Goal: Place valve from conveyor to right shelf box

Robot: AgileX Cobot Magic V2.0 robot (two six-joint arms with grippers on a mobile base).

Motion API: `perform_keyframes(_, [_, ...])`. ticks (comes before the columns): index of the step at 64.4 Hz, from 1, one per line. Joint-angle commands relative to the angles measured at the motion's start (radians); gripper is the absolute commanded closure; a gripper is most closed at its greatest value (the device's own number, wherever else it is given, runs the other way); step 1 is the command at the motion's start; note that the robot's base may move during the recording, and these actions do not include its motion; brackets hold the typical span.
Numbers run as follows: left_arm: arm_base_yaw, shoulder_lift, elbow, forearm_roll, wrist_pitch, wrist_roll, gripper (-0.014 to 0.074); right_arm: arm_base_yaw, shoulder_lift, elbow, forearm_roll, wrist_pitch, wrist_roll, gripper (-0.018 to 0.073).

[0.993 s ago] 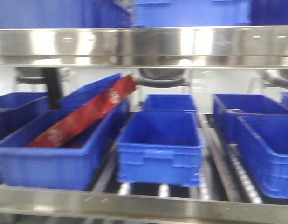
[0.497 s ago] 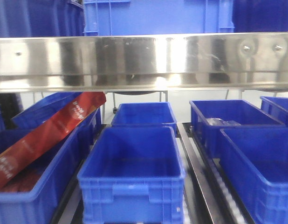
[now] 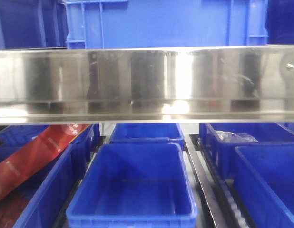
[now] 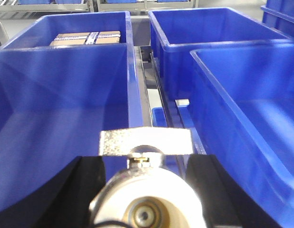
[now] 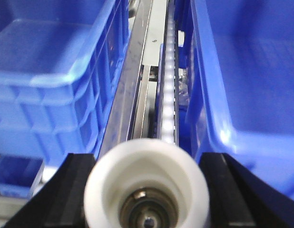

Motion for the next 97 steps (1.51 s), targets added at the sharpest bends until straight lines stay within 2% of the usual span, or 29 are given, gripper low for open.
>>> perform_keyframes(1, [-0.004,-0.011,-0.010,-0.004,-0.056,-0.004,0.0708,0.000,-0.011,-0.014,-0.003,-0.064,-0.005,0.0714])
perform_keyframes(97, [-0.004,-0.011,-0.010,-0.004,-0.056,-0.004,0.0708,0.000,-0.011,-0.014,-0.003,-0.066,-0.005,0.0714])
